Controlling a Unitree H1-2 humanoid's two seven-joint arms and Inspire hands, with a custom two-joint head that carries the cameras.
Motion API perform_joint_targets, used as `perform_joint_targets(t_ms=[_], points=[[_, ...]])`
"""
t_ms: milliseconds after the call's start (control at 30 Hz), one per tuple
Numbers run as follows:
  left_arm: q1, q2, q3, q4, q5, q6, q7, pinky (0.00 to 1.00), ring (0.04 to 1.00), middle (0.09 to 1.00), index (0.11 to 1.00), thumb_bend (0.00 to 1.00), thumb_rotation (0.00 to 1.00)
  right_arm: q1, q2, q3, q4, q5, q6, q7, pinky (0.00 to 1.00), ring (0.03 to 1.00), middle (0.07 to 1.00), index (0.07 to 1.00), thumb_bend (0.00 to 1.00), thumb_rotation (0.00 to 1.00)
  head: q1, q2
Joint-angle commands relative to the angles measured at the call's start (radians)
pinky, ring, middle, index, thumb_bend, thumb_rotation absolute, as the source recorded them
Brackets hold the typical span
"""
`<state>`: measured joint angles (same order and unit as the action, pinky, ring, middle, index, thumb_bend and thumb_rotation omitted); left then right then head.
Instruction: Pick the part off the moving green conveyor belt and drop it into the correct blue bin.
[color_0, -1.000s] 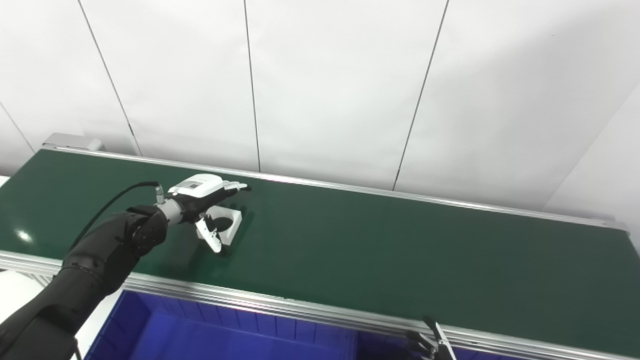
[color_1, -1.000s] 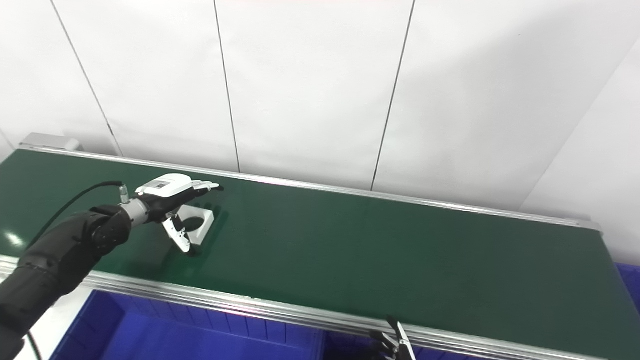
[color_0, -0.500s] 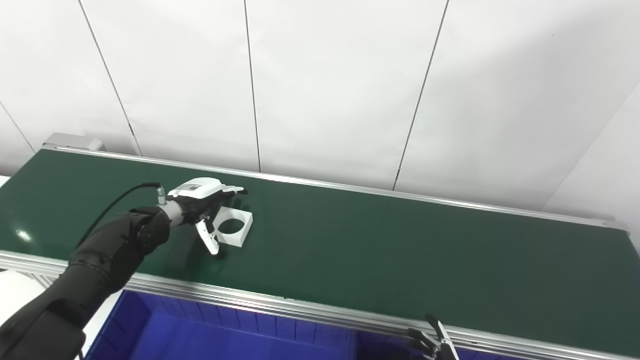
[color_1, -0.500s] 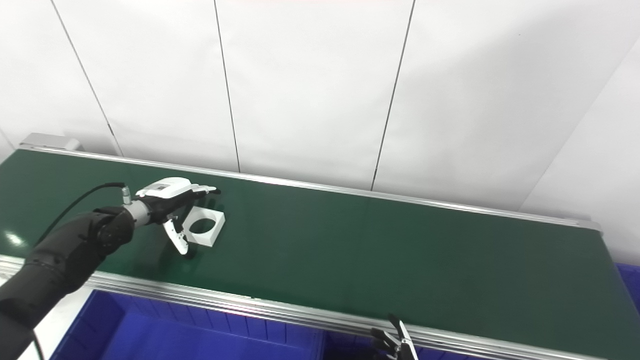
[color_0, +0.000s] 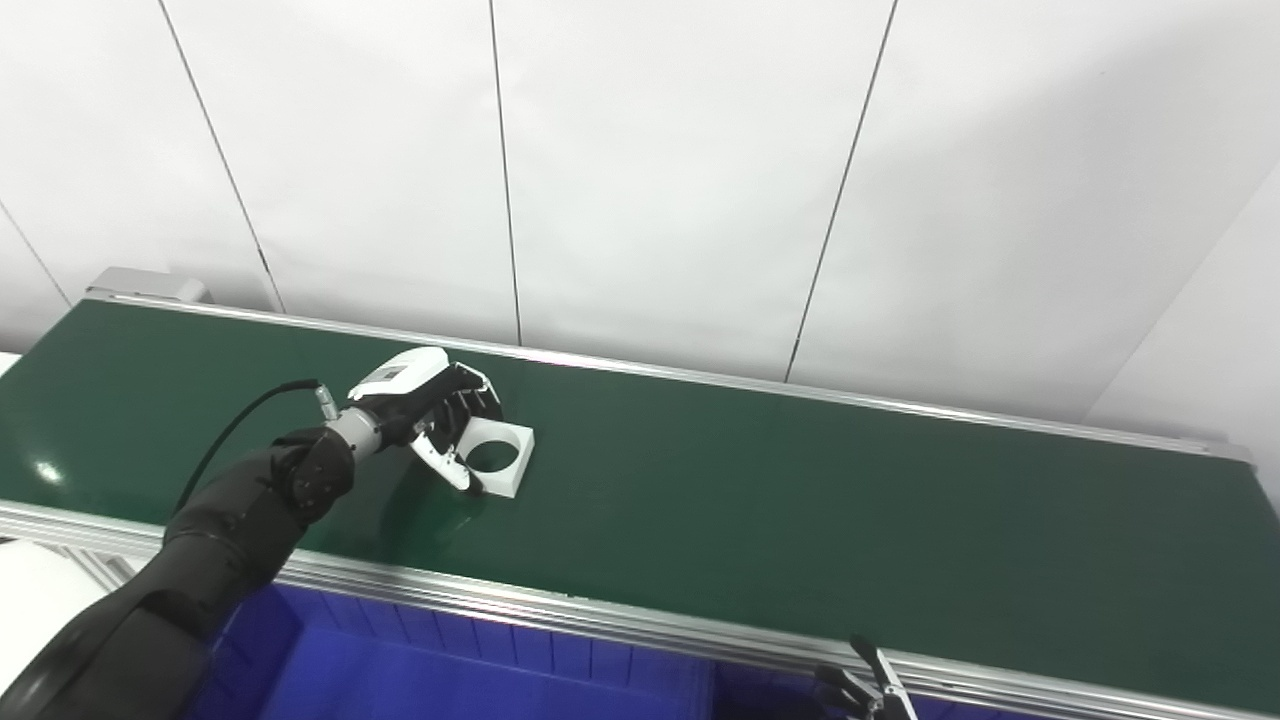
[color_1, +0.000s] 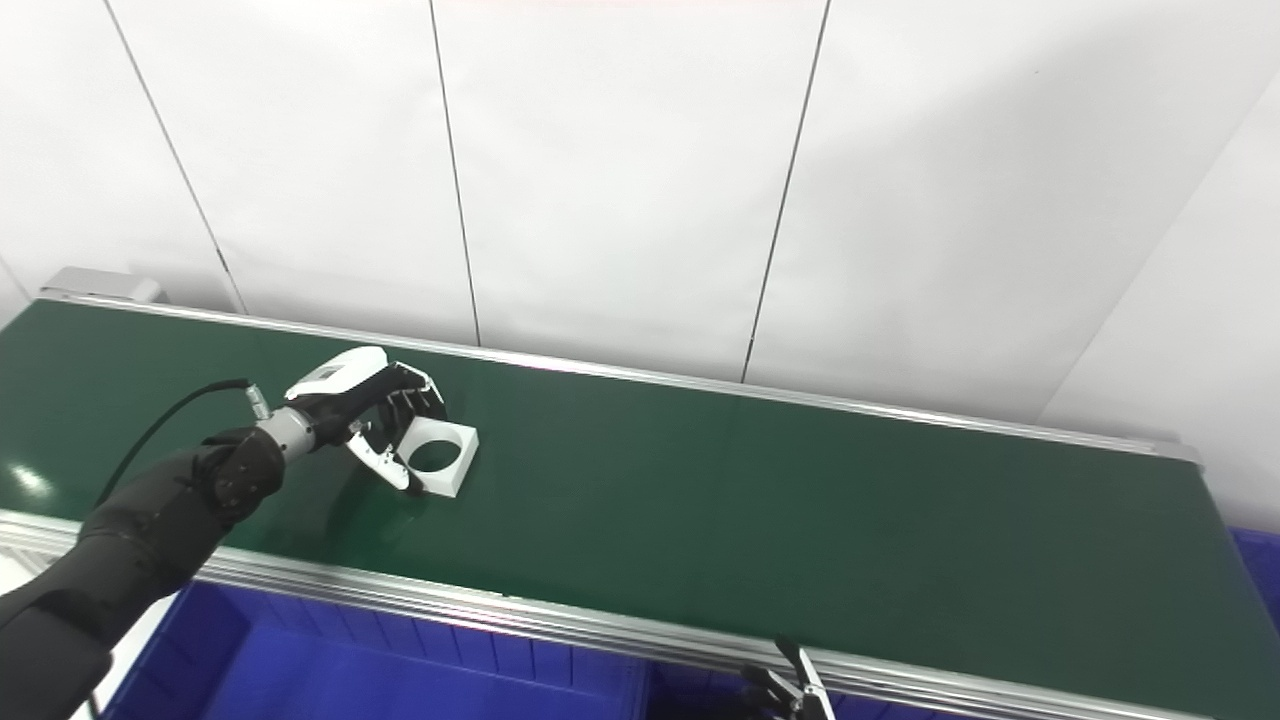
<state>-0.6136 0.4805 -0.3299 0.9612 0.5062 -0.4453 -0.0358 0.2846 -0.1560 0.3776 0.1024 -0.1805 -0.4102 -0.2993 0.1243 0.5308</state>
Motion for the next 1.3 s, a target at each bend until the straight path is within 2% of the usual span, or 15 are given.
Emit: perform_joint_targets(t_ms=[0,167,367,467,500,533,567,600,700,767,833,1000,1133,1200,1267], points=[[-0.029,0.003,-0.008,-0.01,-0.013,-0.021,-0.023,0.47,0.504,0.504,0.483,0.51,0.0,-0.003,0.005,-0.001,-0.031,-0.011,-0.06,-0.015,0.66,0.753,0.789,0.936,0.68,0.6,0.0,0.001],[-0.03,0.016,0.0,-0.026,-0.039,-0.018,-0.047,0.4,0.436,0.468,0.501,0.52,0.0,-0.008,0.012,0.0,-0.03,-0.01,-0.06,-0.016,0.66,0.759,0.792,0.938,0.67,0.58,-0.005,0.006],[0.004,0.05,0.032,-0.124,-0.094,-0.023,-0.059,0.36,0.395,0.436,0.508,0.52,0.0,-0.007,0.024,0.0,-0.034,-0.028,-0.06,-0.023,0.65,0.751,0.791,0.933,0.67,0.59,-0.04,0.028],[0.061,0.085,0.07,-0.274,-0.161,-0.024,-0.055,0.4,0.436,0.466,0.498,0.52,0.0,-0.002,0.03,0.003,-0.045,-0.037,-0.06,-0.026,0.64,0.75,0.792,0.932,0.66,0.57,-0.101,0.066],[0.077,0.095,0.078,-0.318,-0.183,-0.024,-0.049,0.4,0.438,0.47,0.497,0.52,0.0,-0.001,0.031,0.004,-0.049,-0.038,-0.06,-0.026,0.64,0.751,0.793,0.932,0.67,0.57,-0.101,0.066],[0.1,0.103,0.101,-0.37,-0.23,-0.025,-0.059,0.4,0.439,0.472,0.496,0.52,0.0,0.001,0.034,0.005,-0.058,-0.038,-0.06,-0.022,0.65,0.751,0.794,0.932,0.67,0.57,-0.138,0.094],[0.117,0.109,0.118,-0.405,-0.265,-0.024,-0.067,0.36,0.405,0.452,0.502,0.52,0.0,0.002,0.037,0.005,-0.064,-0.037,-0.06,-0.02,0.65,0.748,0.791,0.93,0.68,0.55,-0.138,0.094],[0.138,0.117,0.134,-0.452,-0.302,-0.024,-0.07,0.35,0.397,0.452,0.501,0.52,0.0,0.005,0.042,0.003,-0.072,-0.044,-0.059,-0.017,0.65,0.748,0.792,0.93,0.68,0.55,-0.176,0.124],[0.182,0.124,0.173,-0.541,-0.385,-0.025,-0.089,0.36,0.406,0.466,0.496,0.52,0.0,0.01,0.057,-0.005,-0.09,-0.064,-0.059,-0.01,0.66,0.754,0.796,0.93,0.68,0.55,-0.218,0.16],[0.222,0.119,0.204,-0.596,-0.431,-0.025,-0.102,0.35,0.392,0.457,0.498,0.52,0.0,0.012,0.073,-0.014,-0.1,-0.078,-0.058,-0.003,0.67,0.759,0.8,0.931,0.67,0.54,-0.257,0.186],[0.259,0.109,0.224,-0.637,-0.459,-0.025,-0.109,0.34,0.385,0.45,0.501,0.52,0.0,0.013,0.089,-0.024,-0.103,-0.078,-0.057,0.005,0.66,0.755,0.799,0.931,0.68,0.54,-0.269,0.193],[0.351,0.075,0.245,-0.705,-0.504,-0.025,-0.158,0.32,0.366,0.435,0.506,0.51,0.0,0.017,0.122,-0.05,-0.111,-0.103,-0.056,0.014,0.65,0.742,0.795,0.934,0.69,0.58,-0.294,0.226],[0.432,0.039,0.239,-0.761,-0.495,-0.025,-0.168,0.3,0.355,0.426,0.51,0.51,0.0,0.026,0.137,-0.065,-0.129,-0.113,-0.052,0.026,0.66,0.747,0.793,0.929,0.66,0.55,-0.31,0.255],[0.469,0.025,0.225,-0.785,-0.48,-0.025,-0.163,0.26,0.319,0.414,0.509,0.51,0.0,0.029,0.145,-0.073,-0.138,-0.113,-0.045,0.035,0.66,0.746,0.788,0.925,0.67,0.55,-0.313,0.258],[0.513,0.011,0.2,-0.811,-0.465,-0.025,-0.16,0.27,0.333,0.417,0.51,0.51,0.0,0.031,0.152,-0.081,-0.149,-0.117,-0.04,0.043,0.66,0.741,0.785,0.925,0.67,0.55,-0.324,0.278]])
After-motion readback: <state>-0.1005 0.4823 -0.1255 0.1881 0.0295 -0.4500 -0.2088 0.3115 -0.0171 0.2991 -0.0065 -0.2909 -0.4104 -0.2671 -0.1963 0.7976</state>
